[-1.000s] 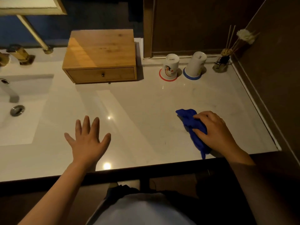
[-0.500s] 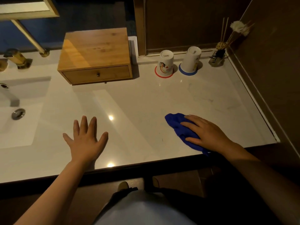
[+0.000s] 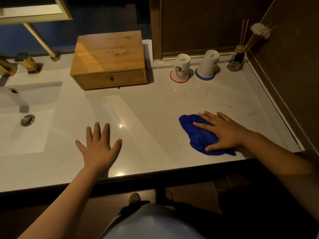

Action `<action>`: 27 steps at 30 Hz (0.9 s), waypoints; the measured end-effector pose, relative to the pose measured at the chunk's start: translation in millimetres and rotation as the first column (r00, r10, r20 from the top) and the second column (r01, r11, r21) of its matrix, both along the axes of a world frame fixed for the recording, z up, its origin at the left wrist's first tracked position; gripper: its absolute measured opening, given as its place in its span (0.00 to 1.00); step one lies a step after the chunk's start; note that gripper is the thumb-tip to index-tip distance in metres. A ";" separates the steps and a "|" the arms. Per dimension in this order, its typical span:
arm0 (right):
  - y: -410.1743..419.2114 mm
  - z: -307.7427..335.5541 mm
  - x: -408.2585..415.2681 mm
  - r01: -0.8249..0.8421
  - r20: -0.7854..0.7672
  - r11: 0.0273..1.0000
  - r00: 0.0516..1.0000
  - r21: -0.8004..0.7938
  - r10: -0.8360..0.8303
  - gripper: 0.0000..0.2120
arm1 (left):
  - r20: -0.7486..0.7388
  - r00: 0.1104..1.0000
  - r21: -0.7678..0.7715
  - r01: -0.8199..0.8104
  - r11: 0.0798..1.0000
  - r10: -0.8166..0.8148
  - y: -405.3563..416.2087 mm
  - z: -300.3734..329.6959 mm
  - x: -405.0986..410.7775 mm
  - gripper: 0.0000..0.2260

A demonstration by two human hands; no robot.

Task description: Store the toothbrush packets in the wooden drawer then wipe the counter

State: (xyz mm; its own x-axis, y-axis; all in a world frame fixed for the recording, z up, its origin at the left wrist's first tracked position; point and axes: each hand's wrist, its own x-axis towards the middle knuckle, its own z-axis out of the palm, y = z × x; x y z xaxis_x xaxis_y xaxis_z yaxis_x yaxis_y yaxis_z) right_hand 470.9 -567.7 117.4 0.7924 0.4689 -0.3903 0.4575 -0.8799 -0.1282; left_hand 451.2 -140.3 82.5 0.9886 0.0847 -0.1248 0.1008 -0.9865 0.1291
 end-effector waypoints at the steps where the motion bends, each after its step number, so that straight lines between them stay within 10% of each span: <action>1: 3.8 2.5 -2.5 0.032 -0.011 0.999 0.999 -0.005 -0.032 0.45 | -0.003 1.000 -0.003 0.002 1.000 -0.002 0.5 -0.1 0.1 0.34; 9: 69.5 -15.4 -52.8 0.446 0.233 0.828 0.813 0.340 -0.534 0.19 | -0.032 0.999 -0.021 0.009 1.000 -0.010 5.6 -2.4 1.6 0.34; 19: 45.9 -17.5 -51.8 0.377 0.017 0.905 0.922 0.195 -0.387 0.30 | -0.041 0.999 -0.013 0.024 1.000 -0.024 6.2 -2.9 1.3 0.34; 27: 93.8 -9.6 -70.7 0.540 0.239 0.782 0.752 0.312 -0.615 0.21 | -0.118 0.990 -0.026 0.079 0.997 -0.081 14.6 17.4 5.6 0.31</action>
State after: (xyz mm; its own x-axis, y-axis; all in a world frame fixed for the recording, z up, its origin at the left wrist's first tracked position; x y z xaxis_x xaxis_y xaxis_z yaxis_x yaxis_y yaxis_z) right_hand 400.1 -473.9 107.8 0.9966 -0.0792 -0.0233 -0.0826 -0.9554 -0.2836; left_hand 456.8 -125.7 99.9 0.9702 0.0021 -0.2422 0.0377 -0.9891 0.1423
